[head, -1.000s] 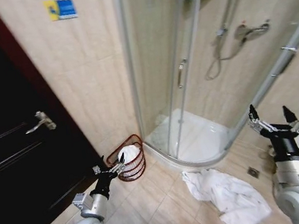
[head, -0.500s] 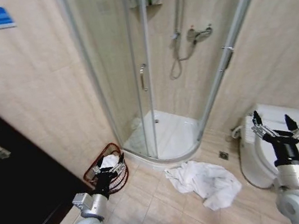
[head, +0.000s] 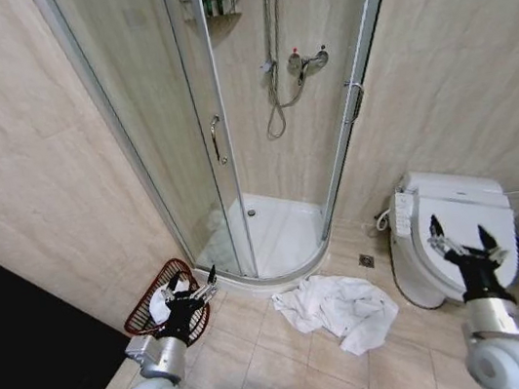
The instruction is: Discard the used towel into the hamper.
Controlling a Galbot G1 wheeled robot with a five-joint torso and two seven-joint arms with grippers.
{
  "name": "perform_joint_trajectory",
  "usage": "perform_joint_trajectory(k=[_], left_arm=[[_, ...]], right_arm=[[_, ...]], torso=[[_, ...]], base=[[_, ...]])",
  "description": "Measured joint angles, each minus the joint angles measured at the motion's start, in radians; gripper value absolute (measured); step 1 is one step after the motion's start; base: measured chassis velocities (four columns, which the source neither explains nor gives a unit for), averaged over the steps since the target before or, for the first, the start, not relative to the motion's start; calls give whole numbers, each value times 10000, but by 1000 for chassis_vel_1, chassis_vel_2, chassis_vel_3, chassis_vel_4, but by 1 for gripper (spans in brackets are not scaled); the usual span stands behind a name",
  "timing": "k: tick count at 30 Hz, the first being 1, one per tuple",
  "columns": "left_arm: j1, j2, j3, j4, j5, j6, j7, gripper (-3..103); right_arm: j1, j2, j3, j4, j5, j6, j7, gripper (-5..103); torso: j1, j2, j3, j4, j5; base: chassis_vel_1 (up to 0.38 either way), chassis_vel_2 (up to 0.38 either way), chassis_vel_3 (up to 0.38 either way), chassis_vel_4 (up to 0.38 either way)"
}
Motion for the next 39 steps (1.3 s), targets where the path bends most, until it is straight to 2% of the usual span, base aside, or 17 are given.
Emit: perform_joint_trajectory(k=[17,23,39], left_arm=[[0,0,0,0,0,0,0,100],[0,0,0,0,0,0,0,100],[0,0,0,0,0,0,0,100]], right_arm=[[184,-109,-231,-236,203,17,173,100],[259,-87,-239,-298,256,439,108,100],[203,-56,-210,-356,345,673,-24,100]], torso=[[-422,-909,-486,0,-1],[-604,-1312,-709,-1,-1],[-783,-1723,-941,-1,-1]], base=[[0,0,0,0],[0,0,0,0],[-14,-15,-17,-15]])
